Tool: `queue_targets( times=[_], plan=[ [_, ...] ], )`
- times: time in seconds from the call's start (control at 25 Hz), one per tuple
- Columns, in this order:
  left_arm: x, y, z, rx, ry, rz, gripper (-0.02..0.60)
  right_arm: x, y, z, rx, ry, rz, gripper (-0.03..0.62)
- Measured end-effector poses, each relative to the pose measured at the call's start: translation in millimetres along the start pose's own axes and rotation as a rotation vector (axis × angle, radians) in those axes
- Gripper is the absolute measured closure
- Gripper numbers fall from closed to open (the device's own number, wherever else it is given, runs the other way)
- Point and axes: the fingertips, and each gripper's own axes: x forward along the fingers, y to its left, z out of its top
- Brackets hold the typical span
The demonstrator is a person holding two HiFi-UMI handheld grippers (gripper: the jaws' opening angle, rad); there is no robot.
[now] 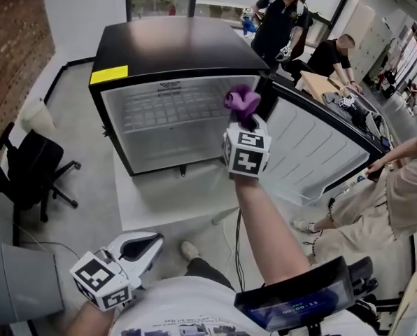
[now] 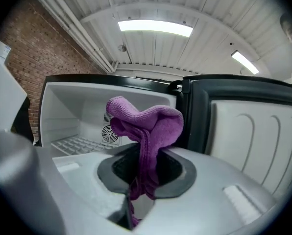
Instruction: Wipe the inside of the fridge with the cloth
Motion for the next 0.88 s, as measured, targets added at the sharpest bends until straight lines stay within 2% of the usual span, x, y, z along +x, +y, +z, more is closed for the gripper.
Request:
queue_targets(
  times=[0.32, 0.88],
  plan=[
    [-9.0, -1.6, -4.9, -0.012, -0.014, 0.034, 0.577, 3.5, 23.9, 2.0, -0.017, -0.005, 0.09, 0.526],
    [3.1, 30.8, 13.0, -0.042, -0.04, 0.148, 0.577, 100.5, 63.0, 23.0, -0.137, 0.036, 0.205, 0.526]
  ],
)
